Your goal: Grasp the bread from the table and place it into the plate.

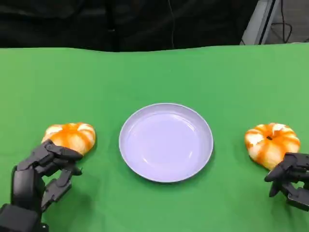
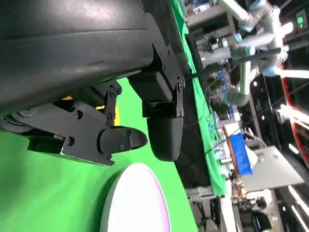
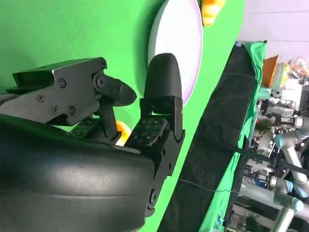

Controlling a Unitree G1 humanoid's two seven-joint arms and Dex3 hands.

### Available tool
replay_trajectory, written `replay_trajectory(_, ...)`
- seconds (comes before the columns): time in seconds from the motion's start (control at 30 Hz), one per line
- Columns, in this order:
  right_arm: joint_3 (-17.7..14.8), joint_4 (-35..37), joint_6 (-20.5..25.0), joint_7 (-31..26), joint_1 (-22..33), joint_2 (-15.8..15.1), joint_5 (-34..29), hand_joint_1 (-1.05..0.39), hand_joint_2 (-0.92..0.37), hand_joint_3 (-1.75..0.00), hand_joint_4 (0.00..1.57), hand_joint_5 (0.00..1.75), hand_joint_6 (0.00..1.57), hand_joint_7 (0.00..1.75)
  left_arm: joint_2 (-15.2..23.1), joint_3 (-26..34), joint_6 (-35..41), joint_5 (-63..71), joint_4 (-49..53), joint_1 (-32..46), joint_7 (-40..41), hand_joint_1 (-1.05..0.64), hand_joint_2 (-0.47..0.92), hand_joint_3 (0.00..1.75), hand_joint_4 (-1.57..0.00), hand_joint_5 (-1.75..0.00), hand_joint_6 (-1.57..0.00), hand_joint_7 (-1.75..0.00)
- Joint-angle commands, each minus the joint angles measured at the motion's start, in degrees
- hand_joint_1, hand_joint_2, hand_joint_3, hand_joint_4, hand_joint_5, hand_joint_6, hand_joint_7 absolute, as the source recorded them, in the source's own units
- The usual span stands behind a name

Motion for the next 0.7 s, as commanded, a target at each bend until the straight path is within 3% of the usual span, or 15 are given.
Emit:
replay_trajectory(0.03, -0.4, 0.3, -0.4, 0.2, -0.4, -1.2, 0.5, 0.1, -0.81, -0.7, 0.88, 1.4, 0.94, 0.98, 1.3, 0.1, -1.9, 0.4, 0.6, 0.0, -0.6, -0.06, 0.92, 0.41, -0.79, -1.06, -0.91, -0.69)
replay_trajectory(0.13, -0.3, 0.2, -0.3, 0.0, -0.4, -1.2, 0.4, 0.1, -0.8, -0.7, 0.88, 1.4, 0.94, 0.98, 1.6, 0.1, -2.6, 0.8, 1.2, -0.2, -0.4, -0.08, 0.92, 0.36, -0.78, -0.91, -0.96, -0.48)
replay_trajectory(0.17, -0.3, 0.1, -0.2, -0.1, -0.4, -1.2, 0.3, 0.1, -0.8, -0.7, 0.88, 1.4, 0.94, 0.98, 1.7, 0.2, -2.8, 0.8, 1.4, -0.3, -0.4, -0.11, 0.92, 0.33, -0.81, -0.75, -0.99, -0.35)
replay_trajectory(0.23, -0.3, 0.1, 0.0, 0.1, -0.4, -1.2, 0.5, 0.1, -0.8, -0.7, 0.87, 1.4, 0.94, 0.98, 2.0, 0.1, -3.1, 1.4, 1.8, -0.5, -0.2, -0.12, 0.92, 0.31, -0.84, -0.64, -1.02, -0.25)
replay_trajectory(0.3, -0.4, 0.1, 0.1, 0.4, -0.5, -1.1, 0.7, 0.1, -0.8, -0.71, 0.88, 1.41, 0.94, 0.98, 2.4, -0.1, -3.5, 2.3, 2.1, -0.6, 0.3, -0.16, 0.92, 0.29, -0.91, -0.35, -1.04, -0.09)
replay_trajectory(0.4, -0.5, 0.2, 0.2, 0.4, -0.5, -1.0, 0.9, 0.11, -0.8, -0.72, 0.88, 1.41, 0.94, 0.99, 2.4, 0.0, -3.3, 2.3, 2.0, -0.5, 0.0, -0.19, 0.92, 0.26, -0.94, -0.13, -1.0, -0.02)
replay_trajectory(0.7, -0.3, 0.0, 0.4, 0.0, -0.3, -1.0, 0.5, 0.1, -0.81, -0.7, 0.89, 1.39, 0.94, 0.99, 3.9, -0.2, -2.3, 7.2, -0.4, 0.4, 4.4, -0.17, 0.92, 0.26, -0.76, 0.0, -0.7, 0.0)
